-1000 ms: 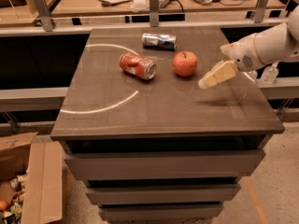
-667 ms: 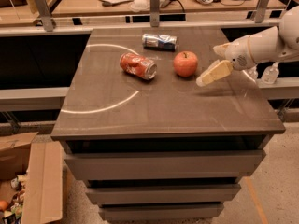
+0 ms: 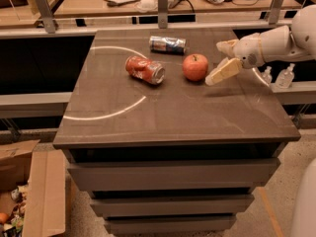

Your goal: Pick apple

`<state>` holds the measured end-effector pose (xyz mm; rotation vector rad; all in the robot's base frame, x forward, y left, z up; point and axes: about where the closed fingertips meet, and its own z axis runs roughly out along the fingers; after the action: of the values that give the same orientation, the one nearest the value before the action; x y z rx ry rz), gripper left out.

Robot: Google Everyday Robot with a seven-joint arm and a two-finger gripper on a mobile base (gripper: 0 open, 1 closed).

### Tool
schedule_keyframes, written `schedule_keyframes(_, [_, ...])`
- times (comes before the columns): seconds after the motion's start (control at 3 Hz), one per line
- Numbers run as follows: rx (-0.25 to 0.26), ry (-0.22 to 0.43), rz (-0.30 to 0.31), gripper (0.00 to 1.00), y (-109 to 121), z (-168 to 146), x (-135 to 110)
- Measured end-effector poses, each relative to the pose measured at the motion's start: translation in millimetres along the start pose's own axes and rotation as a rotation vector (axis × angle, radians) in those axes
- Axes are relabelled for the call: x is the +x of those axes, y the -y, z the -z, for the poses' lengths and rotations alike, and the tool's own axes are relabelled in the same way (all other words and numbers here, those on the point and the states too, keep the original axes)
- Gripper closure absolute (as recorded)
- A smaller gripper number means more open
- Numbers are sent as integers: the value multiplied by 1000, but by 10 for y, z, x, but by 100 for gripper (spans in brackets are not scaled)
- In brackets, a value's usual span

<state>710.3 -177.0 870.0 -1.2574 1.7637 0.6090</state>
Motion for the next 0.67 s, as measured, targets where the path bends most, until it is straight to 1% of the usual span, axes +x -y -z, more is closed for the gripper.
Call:
schedule_keyframes(0.33, [-51,28,35,0,-60,-141,-185])
schedule_keyframes(0.67, [-74,35,48,0,-95,-209,-262])
